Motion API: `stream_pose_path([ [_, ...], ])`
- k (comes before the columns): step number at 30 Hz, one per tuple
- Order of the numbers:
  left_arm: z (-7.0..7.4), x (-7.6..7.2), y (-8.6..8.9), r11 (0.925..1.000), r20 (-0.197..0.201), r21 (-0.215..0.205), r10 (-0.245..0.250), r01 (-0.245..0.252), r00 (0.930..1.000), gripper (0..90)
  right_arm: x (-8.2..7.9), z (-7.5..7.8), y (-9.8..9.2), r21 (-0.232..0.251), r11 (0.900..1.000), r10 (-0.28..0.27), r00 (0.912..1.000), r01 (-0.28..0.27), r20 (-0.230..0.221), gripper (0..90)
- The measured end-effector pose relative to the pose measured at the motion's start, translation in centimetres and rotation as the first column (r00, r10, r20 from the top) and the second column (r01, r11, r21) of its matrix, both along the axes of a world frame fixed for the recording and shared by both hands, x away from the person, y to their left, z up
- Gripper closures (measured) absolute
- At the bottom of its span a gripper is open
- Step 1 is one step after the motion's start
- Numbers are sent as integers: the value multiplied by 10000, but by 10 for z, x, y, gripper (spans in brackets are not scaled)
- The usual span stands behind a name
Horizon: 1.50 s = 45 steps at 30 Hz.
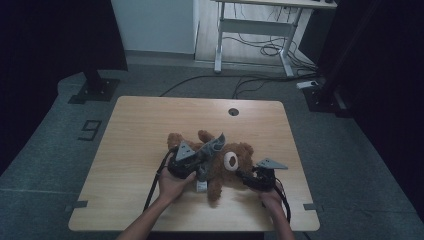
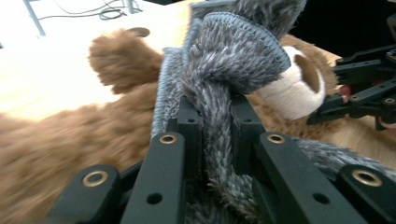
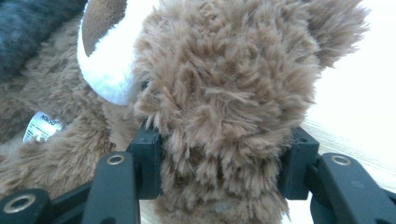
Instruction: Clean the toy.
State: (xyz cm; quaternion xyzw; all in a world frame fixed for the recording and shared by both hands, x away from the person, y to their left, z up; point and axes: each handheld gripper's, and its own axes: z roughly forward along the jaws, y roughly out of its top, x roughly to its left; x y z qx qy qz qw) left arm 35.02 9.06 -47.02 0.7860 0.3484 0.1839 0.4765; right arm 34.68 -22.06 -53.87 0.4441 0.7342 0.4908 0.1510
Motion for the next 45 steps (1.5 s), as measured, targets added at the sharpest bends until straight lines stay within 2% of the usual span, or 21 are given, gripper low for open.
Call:
stream_pose_path([
  [4,1,0,22,9989,-6,-22,461,-461,9989,779,1,0,0,64,10000,-25,10000,25,-23,456],
  [7,-4,2,40,9962,-138,-16,867,-867,9961,779,1,0,-1,91,10000,-30,10000,31,-58,456],
  [9,-10,1,50,9927,-173,47,1206,-1205,9926,780,1,0,-1,91,10000,-37,10000,38,-59,456],
  [11,-17,1,60,9890,-205,307,1455,-1448,9892,781,1,0,-1,93,9999,-41,10000,42,-59,456],
  [16,-34,4,81,9803,-745,524,1941,-1905,9782,782,1,-1,-1,123,9999,-30,10000,31,-58,455],
  [19,-32,3,87,9781,-736,481,2055,-2023,9759,782,1,-1,-1,133,9999,-31,10000,32,-57,455],
  [22,-18,3,83,9787,-437,458,2021,-2001,9784,782,2,-1,-2,177,9998,-41,10000,42,-78,454],
  [27,13,3,60,9867,248,398,1565,-1574,9874,781,2,0,1,77,9997,-221,9998,221,9,456],
  [33,32,16,23,9924,397,448,1131,-1148,9928,775,9,-1,11,-84,9981,-612,9978,614,263,465],
  [36,31,23,8,9926,261,654,1012,-1027,9945,774,13,-2,21,-156,9965,-812,9958,819,422,469],
  [38,25,28,2,9905,48,928,1016,-1016,9948,773,13,-2,24,-261,9958,-860,9949,875,520,468],
  [40,16,32,1,9901,-197,982,1023,-999,9946,773,13,-2,24,-296,9963,-791,9955,807,513,461],
  [43,9,31,5,9923,-352,838,944,-912,9949,778,12,-2,20,-290,9983,-498,9974,514,514,396],
  [45,7,28,7,9934,-415,840,823,-786,9957,781,11,-2,17,-268,9992,-291,9982,305,529,317],
])
